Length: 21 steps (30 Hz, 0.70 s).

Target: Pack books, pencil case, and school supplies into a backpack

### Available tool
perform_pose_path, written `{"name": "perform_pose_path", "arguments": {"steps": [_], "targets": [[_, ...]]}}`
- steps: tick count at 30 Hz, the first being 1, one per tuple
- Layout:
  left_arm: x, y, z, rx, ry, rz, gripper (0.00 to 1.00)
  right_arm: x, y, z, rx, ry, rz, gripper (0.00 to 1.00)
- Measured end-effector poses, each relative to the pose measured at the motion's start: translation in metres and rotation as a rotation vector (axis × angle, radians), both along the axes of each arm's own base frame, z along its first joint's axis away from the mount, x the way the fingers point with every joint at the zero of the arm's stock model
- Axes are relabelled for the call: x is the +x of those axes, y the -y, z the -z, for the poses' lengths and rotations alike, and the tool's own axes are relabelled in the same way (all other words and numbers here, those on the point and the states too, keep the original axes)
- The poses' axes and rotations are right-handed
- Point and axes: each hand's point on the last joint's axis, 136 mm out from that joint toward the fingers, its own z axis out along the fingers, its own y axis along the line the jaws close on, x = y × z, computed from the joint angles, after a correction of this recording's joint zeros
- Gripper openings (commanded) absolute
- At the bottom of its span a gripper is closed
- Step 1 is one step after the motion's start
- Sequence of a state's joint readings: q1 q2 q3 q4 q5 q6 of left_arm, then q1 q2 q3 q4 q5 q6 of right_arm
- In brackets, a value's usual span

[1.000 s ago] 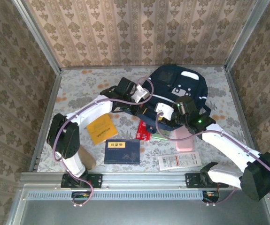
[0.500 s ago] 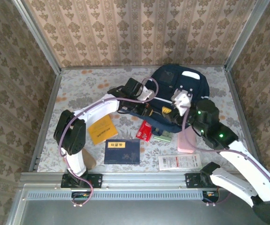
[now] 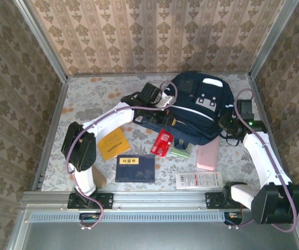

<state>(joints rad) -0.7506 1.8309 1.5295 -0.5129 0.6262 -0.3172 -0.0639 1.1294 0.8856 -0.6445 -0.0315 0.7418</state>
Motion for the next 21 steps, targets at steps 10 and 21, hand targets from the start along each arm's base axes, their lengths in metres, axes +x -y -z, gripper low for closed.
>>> {"name": "perform_pose_path", "arguments": {"steps": [10,21], "targets": [[0.009,-0.008,-0.028,-0.066,0.024,-0.065,0.00,0.015,-0.012,0.068,0.196,-0.226,0.167,0.29],[-0.002,-0.019,-0.016,-0.048,-0.006,-0.093,0.00,0.161,-0.053,0.028,0.364,0.000,-0.053,0.39]]}}
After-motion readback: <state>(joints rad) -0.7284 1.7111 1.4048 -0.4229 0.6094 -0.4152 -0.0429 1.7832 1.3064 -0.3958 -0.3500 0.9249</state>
